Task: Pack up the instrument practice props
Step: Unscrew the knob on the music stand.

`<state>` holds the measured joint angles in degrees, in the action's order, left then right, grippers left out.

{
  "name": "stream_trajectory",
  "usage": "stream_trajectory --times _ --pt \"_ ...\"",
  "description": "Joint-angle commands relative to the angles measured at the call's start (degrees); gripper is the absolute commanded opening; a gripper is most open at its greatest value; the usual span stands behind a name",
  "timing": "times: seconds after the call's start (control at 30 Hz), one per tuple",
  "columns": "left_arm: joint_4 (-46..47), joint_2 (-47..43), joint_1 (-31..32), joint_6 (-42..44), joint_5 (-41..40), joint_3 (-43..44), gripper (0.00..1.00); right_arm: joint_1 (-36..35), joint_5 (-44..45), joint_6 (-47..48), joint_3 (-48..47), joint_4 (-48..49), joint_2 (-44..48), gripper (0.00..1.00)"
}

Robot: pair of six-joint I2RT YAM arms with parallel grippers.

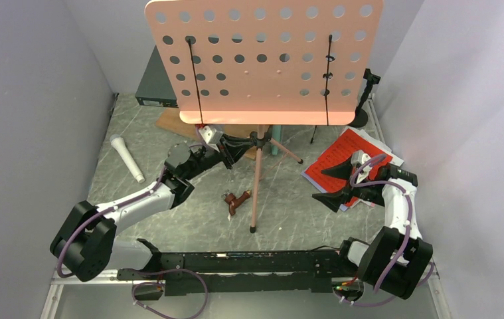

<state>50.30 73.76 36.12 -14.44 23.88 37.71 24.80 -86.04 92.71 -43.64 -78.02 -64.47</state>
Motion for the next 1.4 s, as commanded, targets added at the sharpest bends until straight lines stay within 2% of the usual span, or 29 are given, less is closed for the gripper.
stream_trajectory --times 0.0,0.07,0.3,0.37,0.47,0.8,0.9,0.97,1.1,1.3,1.37 --pt "2.53 -0.65 -0.08 -4.42 1.10 0.80 0.04 -0.25 -1.41 3.01 -1.10 -0.64 -0.09 1.00" --pt "0.85 -1.16 -0.08 -8.14 -0.27 0.78 0.00 -0.26 -1.41 2.93 -1.10 -0.58 -0.05 1.00" --pt "-9.57 -2.59 -0.08 -29.37 -3.76 3.14 0.01 -0.45 -1.41 3.01 -1.10 -0.66 -0.33 1.00" --pt "-10.96 -2.84 -0.08 -38.05 -4.90 3.04 0.04 -0.54 -1.33 3.08 -1.16 -0.68 -0.41 1.00" --pt "-15.67 -3.82 -0.08 -49.74 -7.66 3.05 0.14 -0.58 -1.32 3.07 -1.10 -0.69 -0.46 1.00" --pt "-32.79 -6.78 0.00 -72.41 -12.24 8.47 0.22 -0.74 -1.15 2.92 -0.93 -0.69 -0.45 1.00" --pt "-35.09 -7.01 0.00 -74.57 -12.37 9.72 0.29 -0.72 -1.15 2.92 -0.92 -0.69 -0.40 1.00" --pt "-36.47 -7.41 0.00 -74.10 -12.76 10.23 0.42 -0.76 -1.15 3.15 -0.92 -0.92 -0.41 1.00" --pt "-40.00 -9.40 -0.06 -71.88 -15.55 10.28 0.58 -0.71 -0.98 3.61 -0.92 -1.29 -0.33 1.00" --pt "-41.27 -13.51 -0.08 -69.48 -19.18 6.72 0.68 -0.92 -0.59 5.75 -0.92 -2.34 -0.57 1.00" --pt "-41.29 -15.35 -0.08 -68.75 -19.92 4.65 0.71 -1.02 -0.22 9.07 -1.07 -4.36 -0.78 1.00"
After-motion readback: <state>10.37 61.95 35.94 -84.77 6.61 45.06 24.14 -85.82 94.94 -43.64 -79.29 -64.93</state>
